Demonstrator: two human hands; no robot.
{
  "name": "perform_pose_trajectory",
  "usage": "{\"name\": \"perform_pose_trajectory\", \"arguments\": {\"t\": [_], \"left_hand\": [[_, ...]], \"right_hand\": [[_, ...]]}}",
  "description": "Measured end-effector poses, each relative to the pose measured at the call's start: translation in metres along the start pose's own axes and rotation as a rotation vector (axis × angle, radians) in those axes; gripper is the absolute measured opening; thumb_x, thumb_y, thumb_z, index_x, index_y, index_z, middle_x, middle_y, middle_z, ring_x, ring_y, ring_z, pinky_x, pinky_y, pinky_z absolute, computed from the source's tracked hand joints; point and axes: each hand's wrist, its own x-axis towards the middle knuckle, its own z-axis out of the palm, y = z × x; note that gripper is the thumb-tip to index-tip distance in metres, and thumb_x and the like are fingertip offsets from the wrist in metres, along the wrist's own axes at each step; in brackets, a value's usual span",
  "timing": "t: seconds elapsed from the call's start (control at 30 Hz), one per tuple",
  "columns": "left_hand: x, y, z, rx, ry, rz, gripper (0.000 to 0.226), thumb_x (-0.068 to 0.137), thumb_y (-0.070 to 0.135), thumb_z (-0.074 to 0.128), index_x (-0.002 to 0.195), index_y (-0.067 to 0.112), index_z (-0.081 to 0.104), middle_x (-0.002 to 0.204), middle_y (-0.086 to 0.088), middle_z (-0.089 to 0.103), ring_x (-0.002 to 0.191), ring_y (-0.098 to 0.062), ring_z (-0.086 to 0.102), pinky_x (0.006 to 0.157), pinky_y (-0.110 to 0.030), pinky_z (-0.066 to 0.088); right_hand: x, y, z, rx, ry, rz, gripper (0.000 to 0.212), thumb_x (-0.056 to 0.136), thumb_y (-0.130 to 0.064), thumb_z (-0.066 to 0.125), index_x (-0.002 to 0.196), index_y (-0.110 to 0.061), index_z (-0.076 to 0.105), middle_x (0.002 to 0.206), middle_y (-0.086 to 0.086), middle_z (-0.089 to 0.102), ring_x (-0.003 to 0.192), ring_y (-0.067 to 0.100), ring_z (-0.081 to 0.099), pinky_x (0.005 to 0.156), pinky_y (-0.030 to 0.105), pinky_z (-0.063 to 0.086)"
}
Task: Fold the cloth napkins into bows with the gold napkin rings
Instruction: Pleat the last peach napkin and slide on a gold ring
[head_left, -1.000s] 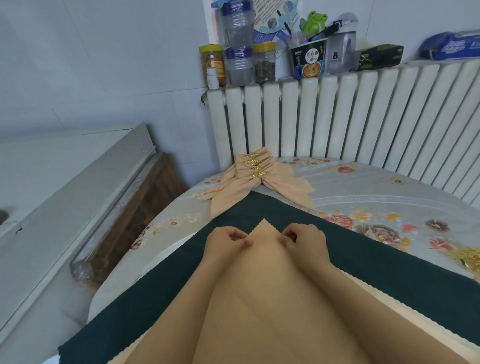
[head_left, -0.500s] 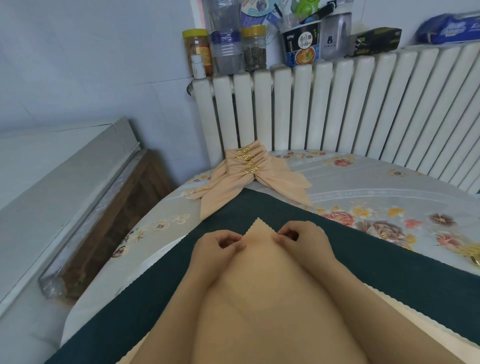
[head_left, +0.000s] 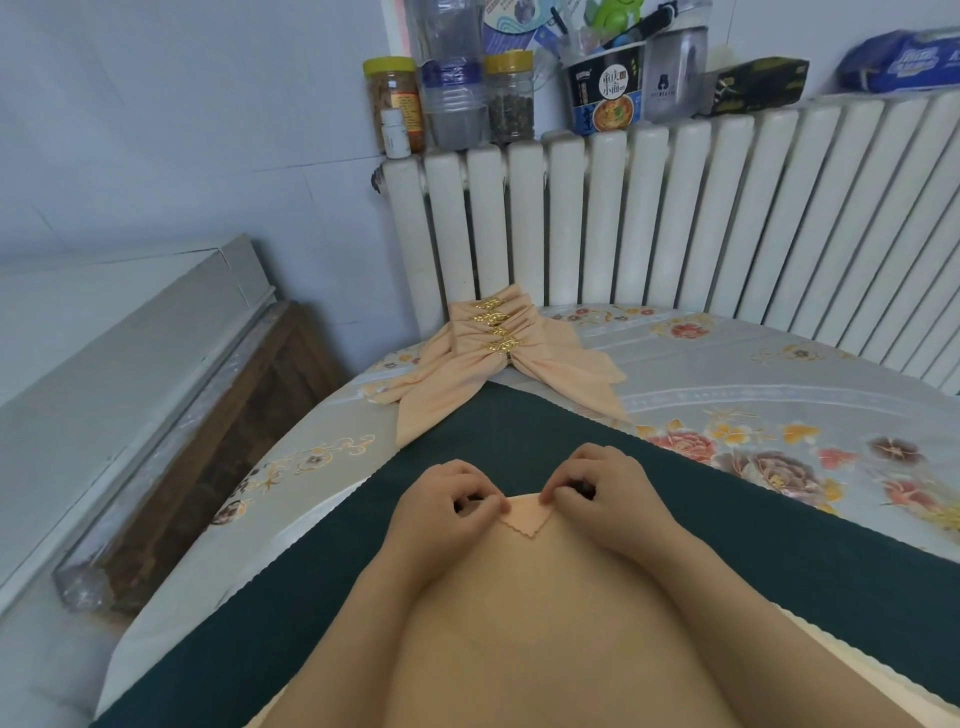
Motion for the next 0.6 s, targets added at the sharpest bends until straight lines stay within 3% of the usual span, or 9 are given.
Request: {"name": "perform_pose_trajectory", "arguments": {"t": [0.03,0.1,0.23,0.3,0.4,0.47,0.6], "left_hand": [[0.001,0.001,0.001,0.051,0.001,0.01,0.006,0.077,0.038,0.07,0.075,0.033,0.069,0.088,0.021,0.059,0.086,0.001,0.051,0.072,-0.018,0.042],[0.002,0.002,0.003,0.097,-0.009,0.014,0.023,0.067,0.051,0.075,0.076,0.033,0.065,0.089,0.019,0.057,0.088,0.001,0.048,0.074,-0.017,0.041],[0.004,0.009,0.003,0.033,-0.03,-0.05,0.032,0.063,0.045,0.08,0.086,0.037,0.06,0.079,0.015,0.057,0.081,-0.001,0.046,0.068,-0.02,0.035],[0.003,0.011,0.003,0.015,-0.048,-0.022,0.024,0.065,0.043,0.08,0.083,0.04,0.063,0.071,0.014,0.057,0.079,-0.002,0.046,0.068,-0.022,0.033],[0.004,0.013,0.003,0.018,-0.061,0.076,0.013,0.069,0.033,0.078,0.068,0.038,0.066,0.067,0.012,0.057,0.075,-0.005,0.047,0.07,-0.025,0.036],[0.003,0.014,0.002,-0.012,-0.103,0.089,0.015,0.07,0.023,0.072,0.067,0.036,0.065,0.068,0.012,0.054,0.072,-0.004,0.046,0.068,-0.022,0.037],[0.0,0.014,-0.007,-0.07,-0.253,0.057,0.024,0.07,0.011,0.068,0.07,0.036,0.067,0.076,0.007,0.054,0.071,-0.005,0.046,0.063,-0.017,0.04]], "right_hand": [[0.0,-0.001,0.001,-0.039,-0.002,-0.018,0.022,0.084,-0.032,0.062,0.068,-0.046,0.058,0.09,-0.018,0.055,0.086,0.002,0.044,0.088,0.028,0.036],[-0.001,-0.002,0.004,-0.112,-0.012,-0.045,0.01,0.079,-0.046,0.067,0.078,-0.042,0.058,0.092,-0.018,0.053,0.086,0.002,0.04,0.086,0.027,0.033],[-0.001,-0.004,0.003,-0.128,-0.083,-0.045,0.024,0.08,-0.049,0.065,0.102,-0.041,0.057,0.091,-0.018,0.054,0.094,0.006,0.039,0.087,0.027,0.028],[-0.001,-0.006,0.002,-0.108,-0.102,-0.074,0.009,0.081,-0.047,0.065,0.086,-0.045,0.058,0.087,-0.017,0.054,0.091,0.005,0.039,0.085,0.027,0.027],[-0.005,-0.007,0.001,0.023,-0.086,-0.119,0.025,0.078,-0.03,0.072,0.066,-0.043,0.054,0.078,-0.017,0.053,0.085,0.002,0.042,0.077,0.019,0.033],[-0.008,-0.008,-0.003,0.108,-0.105,-0.12,0.026,0.075,-0.018,0.071,0.065,-0.038,0.059,0.074,-0.015,0.056,0.083,0.0,0.045,0.068,0.013,0.035],[-0.013,-0.012,-0.016,0.154,-0.267,-0.068,0.02,0.075,-0.014,0.069,0.071,-0.033,0.066,0.072,-0.013,0.059,0.077,-0.001,0.052,0.064,0.012,0.042]]}}
